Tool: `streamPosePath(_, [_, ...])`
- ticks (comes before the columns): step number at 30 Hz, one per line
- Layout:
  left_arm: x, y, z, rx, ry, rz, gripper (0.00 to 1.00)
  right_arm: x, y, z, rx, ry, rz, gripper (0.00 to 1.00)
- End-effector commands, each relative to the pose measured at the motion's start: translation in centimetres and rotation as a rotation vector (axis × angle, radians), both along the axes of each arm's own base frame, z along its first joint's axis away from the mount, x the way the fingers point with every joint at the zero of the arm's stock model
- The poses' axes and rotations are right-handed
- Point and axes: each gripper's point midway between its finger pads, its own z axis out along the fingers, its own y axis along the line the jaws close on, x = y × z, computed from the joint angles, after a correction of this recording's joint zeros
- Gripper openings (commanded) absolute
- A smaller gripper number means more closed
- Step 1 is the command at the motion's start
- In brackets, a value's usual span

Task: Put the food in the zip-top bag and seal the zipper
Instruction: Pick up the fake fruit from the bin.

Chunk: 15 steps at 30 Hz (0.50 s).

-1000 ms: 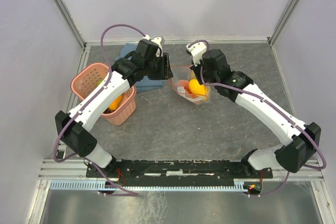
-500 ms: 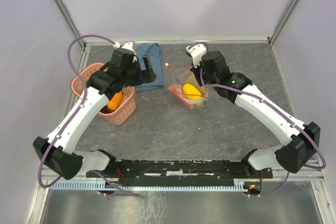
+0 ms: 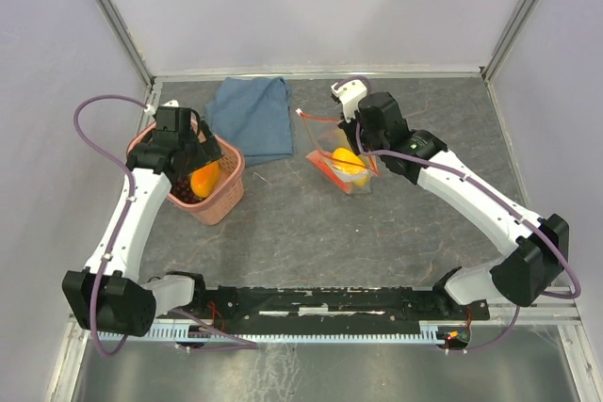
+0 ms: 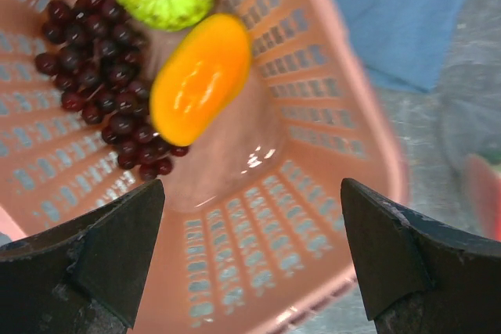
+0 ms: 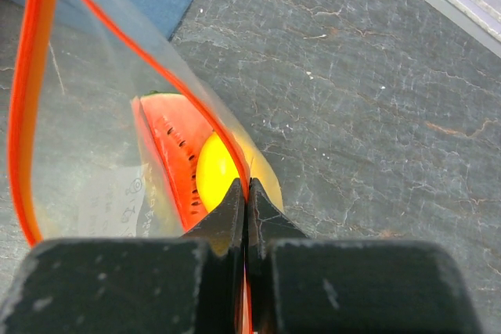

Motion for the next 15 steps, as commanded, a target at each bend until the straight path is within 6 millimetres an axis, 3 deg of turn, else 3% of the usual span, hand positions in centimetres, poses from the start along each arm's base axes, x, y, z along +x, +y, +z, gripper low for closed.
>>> streamPosePath(1, [0.4,2.0,-2.4,0.024,0.025,-0.007,1.00,0.8,0.8,0.8,0.056,-0.043,0.001,0.02])
streamPosePath(15, [3.2,4.3,-9.0,-0.120,0.078,0.000,0.93,0.8,0.6,0.9,0.055,-0.061,0.003,0.02])
